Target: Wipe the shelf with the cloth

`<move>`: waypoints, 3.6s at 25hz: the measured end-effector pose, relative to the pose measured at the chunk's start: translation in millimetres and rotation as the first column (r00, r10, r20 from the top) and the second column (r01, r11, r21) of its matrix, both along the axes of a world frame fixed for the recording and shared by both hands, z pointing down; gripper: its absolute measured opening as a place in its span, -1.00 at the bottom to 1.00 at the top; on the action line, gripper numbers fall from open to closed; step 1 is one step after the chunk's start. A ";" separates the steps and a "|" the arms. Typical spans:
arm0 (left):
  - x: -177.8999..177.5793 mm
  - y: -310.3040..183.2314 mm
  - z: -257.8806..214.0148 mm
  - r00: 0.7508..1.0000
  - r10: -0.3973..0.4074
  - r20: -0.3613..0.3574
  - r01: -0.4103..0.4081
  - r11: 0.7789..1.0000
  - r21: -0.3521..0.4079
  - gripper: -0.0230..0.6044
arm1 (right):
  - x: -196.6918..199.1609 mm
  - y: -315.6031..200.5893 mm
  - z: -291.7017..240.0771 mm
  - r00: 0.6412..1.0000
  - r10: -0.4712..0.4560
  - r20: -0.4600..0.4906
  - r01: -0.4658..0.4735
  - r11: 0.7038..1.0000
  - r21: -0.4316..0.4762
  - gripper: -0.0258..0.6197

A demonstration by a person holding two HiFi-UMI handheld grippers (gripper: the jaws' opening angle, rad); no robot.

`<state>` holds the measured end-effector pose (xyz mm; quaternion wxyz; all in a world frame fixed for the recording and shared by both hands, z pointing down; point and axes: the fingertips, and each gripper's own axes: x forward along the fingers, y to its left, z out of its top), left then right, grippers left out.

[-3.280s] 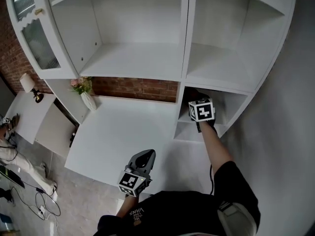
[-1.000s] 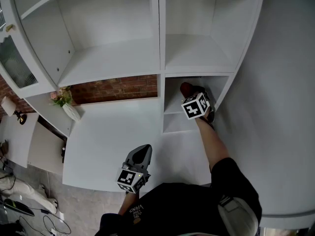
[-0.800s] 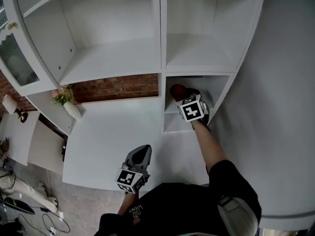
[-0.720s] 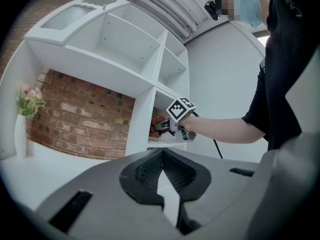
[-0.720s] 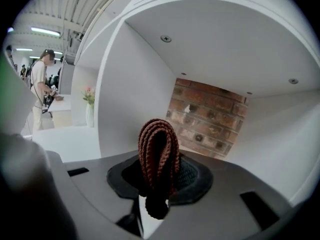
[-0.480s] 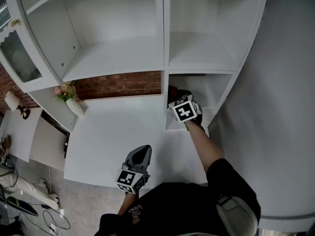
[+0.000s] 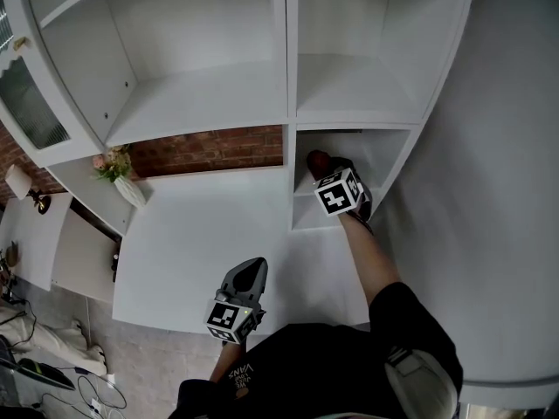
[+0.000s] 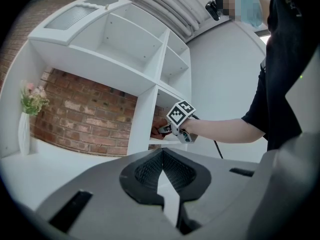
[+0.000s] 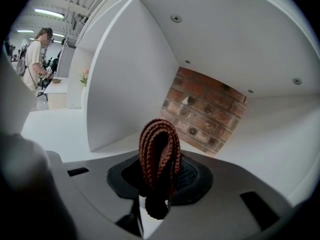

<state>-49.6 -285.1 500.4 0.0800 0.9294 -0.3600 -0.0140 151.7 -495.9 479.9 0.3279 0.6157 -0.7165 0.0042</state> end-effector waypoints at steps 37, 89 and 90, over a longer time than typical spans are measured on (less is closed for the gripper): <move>24.6 4.8 4.4 0.995 0.097 0.007 -0.096 0.995 -0.015 -0.90 | -5.8 53.3 -23.9 0.995 0.004 0.095 -0.017 0.990 0.142 -0.63; 94.2 19.3 1.6 0.968 0.247 0.034 -0.247 0.969 -0.015 -0.90 | 116.4 127.4 -4.4 0.961 0.244 0.128 -0.265 0.946 0.187 -0.63; 91.7 17.9 0.7 0.969 0.243 0.035 -0.243 0.970 -0.014 -0.90 | 113.5 129.2 -5.1 0.961 0.239 0.136 -0.262 0.945 0.193 -0.63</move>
